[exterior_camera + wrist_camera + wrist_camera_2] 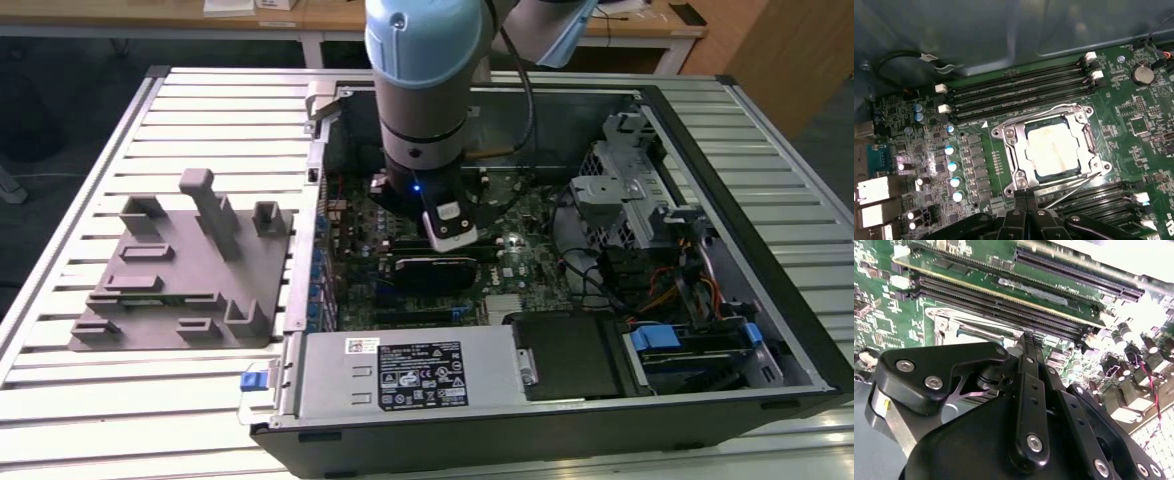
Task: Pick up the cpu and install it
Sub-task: 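Install the second cpu locking lever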
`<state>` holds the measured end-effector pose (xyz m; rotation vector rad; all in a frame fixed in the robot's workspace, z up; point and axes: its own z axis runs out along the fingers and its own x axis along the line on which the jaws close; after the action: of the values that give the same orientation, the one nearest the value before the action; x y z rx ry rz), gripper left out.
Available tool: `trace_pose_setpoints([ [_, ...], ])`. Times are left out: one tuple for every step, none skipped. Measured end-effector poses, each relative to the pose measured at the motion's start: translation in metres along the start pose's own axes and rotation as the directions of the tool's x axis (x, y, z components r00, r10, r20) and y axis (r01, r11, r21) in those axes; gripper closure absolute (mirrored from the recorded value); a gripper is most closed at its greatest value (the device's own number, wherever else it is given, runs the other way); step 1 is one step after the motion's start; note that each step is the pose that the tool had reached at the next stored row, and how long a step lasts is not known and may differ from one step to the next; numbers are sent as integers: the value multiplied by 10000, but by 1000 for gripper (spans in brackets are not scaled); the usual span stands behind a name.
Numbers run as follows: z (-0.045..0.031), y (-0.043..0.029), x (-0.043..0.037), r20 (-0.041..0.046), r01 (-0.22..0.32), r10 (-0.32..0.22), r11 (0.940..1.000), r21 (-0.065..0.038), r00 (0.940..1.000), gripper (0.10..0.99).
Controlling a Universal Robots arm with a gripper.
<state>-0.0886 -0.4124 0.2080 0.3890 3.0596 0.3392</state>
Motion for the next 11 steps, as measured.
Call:
trace_pose_setpoints([
  [-2, -10, -5, 0, -1, 1, 10000, 0, 10000, 980],
  [-5, -18, -9, 0, -1, 1, 10000, -1, 10000, 980],
  [-8, -22, -11, 0, -1, 1, 10000, 1, 10000, 980],
  [-16, -22, -12, 1, -2, 2, 10000, 6, 10000, 980],
  [-22, -20, -12, 0, -3, 3, 10000, 3, 10000, 980],
  [-31, -17, -12, 0, -2, 2, 10000, 0, 10000, 980],
  [-40, -15, -13, 0, -1, 1, 10000, 0, 10000, 980],
  [-49, -13, -14, -1, -2, 2, 10000, 1, 10000, 980],
  [-58, -11, -15, -1, -1, 1, 10000, 0, 10000, 980],
  [-65, -9, -17, -3, -2, 2, 10000, 1, 10000, 980],
  [-66, -12, -22, -5, -2, 2, 10000, -1, 10000, 980],
])
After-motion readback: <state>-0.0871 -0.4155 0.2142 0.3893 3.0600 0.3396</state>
